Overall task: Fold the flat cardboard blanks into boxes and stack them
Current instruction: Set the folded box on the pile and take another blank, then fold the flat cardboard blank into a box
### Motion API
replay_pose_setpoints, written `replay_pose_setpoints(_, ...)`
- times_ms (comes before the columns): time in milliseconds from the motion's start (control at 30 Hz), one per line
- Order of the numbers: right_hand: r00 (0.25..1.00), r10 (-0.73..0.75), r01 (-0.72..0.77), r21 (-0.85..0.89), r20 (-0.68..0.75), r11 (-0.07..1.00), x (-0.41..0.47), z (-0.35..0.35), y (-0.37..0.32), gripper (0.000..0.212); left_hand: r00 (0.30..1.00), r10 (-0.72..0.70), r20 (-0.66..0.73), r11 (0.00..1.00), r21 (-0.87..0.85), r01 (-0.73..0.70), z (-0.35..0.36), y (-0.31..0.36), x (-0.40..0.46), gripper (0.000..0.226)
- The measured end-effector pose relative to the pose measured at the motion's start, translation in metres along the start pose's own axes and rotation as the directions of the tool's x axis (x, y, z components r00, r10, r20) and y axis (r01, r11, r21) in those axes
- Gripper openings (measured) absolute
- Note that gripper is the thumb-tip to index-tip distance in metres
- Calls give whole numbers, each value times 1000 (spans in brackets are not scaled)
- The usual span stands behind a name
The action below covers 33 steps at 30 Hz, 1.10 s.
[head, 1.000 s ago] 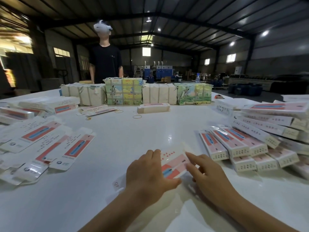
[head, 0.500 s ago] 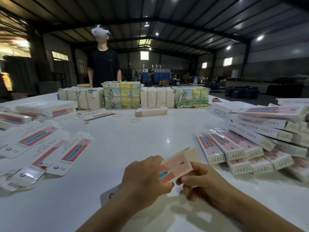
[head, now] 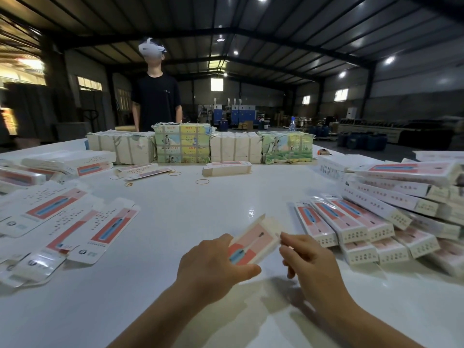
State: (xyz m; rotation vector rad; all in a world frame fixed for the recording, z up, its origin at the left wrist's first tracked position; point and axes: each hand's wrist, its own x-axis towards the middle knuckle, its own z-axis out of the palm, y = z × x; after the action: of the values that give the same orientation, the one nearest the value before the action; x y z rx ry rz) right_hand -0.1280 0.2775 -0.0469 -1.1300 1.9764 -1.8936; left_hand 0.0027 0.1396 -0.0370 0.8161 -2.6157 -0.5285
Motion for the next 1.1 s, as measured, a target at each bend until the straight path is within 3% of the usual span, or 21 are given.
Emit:
replay_pose_setpoints(400,1000,-2,3,-8,21,1000,1,-1,-2,22,995,64,72,998,24,-66,2,5,-6,65)
replay_pose_setpoints(533,975,-222,206,-282,-22,937,2,-7,-4,20,994,66,85,998,-23,-64,0,6,-4,63)
replay_pose_setpoints(600,956,-291,286,-343,38,895,5,-12,-5,17,990,75,121,996,-58,-68,0,7,-4,63)
replay_pose_setpoints(733,977,-136,154,-104,164,983,5,-15,-3,19,984,109,141,994,-32,-105,2,9,-6,63)
replay_pose_setpoints(867,990,-137,136,29,21,990,-1,-6,-1,40,991,76,110,997,-9,-76,4,10,-5,64)
replay_pose_setpoints(967,992,-119,120,5,-48,993,-2,1,3,48,995,54,87,998,21,-56,6,13,-6,67)
replay_pose_setpoints(1100,996,-70,66,-84,-49,994,-2,7,5,42,997,-3,81,999,47,-1,12,18,-5,72)
